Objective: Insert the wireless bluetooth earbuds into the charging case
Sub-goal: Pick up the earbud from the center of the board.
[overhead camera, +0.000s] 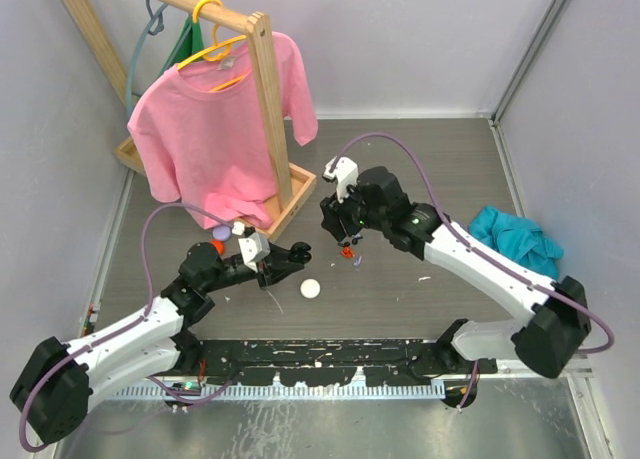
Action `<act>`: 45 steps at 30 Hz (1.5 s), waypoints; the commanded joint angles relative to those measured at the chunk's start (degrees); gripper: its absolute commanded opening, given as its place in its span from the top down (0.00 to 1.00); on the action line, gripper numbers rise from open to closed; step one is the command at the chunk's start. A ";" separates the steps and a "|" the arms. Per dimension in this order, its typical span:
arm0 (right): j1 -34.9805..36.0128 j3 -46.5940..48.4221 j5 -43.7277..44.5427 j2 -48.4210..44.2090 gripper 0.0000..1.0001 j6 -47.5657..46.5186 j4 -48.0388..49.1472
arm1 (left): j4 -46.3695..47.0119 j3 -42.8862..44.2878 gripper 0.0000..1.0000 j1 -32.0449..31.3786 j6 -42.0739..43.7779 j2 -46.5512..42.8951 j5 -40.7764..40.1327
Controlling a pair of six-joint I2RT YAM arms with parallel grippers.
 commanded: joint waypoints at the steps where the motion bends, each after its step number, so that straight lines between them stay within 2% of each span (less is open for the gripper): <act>1: -2.38 -0.34 10.47 5.67 0.42 4.89 -0.15 | 3.28 -1.13 1.00 -0.52 2.83 -1.34 -5.92; 10: -4.63 -0.77 13.92 17.26 0.50 8.78 1.21 | 4.55 -2.45 1.00 -0.66 3.44 -1.62 -9.15; 19: -5.42 -1.57 17.22 23.37 0.54 10.22 3.01 | 4.97 -1.86 1.00 -1.51 3.26 1.41 -9.47; 45: -7.32 -3.48 13.30 26.85 0.56 10.30 2.59 | 2.12 -0.56 1.00 -2.56 4.13 1.76 -9.72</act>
